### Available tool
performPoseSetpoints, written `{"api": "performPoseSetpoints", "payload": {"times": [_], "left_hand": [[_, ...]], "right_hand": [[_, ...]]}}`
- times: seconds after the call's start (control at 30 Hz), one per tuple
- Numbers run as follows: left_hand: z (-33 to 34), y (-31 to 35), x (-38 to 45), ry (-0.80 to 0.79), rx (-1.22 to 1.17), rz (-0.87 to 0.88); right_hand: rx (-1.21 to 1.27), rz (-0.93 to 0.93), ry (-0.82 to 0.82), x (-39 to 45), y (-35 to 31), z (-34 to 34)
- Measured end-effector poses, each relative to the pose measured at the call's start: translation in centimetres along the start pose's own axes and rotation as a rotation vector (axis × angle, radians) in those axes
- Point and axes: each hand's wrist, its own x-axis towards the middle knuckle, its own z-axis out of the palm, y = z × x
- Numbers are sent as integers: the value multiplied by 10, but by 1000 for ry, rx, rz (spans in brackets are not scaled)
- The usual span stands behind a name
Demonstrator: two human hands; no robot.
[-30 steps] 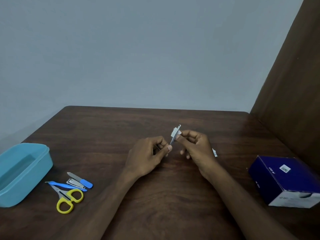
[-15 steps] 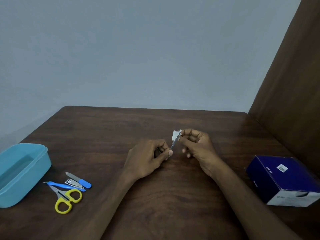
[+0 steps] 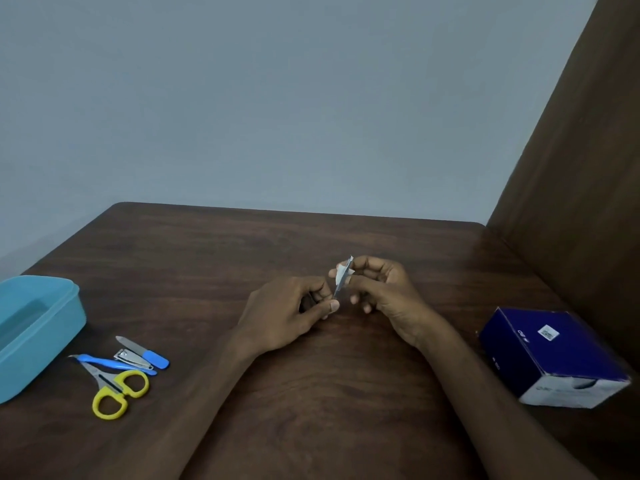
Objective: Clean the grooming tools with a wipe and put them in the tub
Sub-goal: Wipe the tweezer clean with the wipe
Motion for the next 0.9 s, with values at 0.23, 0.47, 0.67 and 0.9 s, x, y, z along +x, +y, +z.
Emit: {"api": "performPoseSetpoints", "payload": {"times": [0.23, 0.47, 0.67, 0.9], "left_hand": [[-3, 3, -2, -60, -40, 51], [-5, 6, -4, -104, -89, 96], [-6, 6, -4, -114, -131, 110], [-6, 5, -4, -103, -139, 117]], "right_hand": [[12, 7, -34, -3, -8, 3], [40, -2, -28, -1, -2, 0], [42, 7, -34, -2, -5, 1], [65, 24, 58, -1, -7, 7]]}}
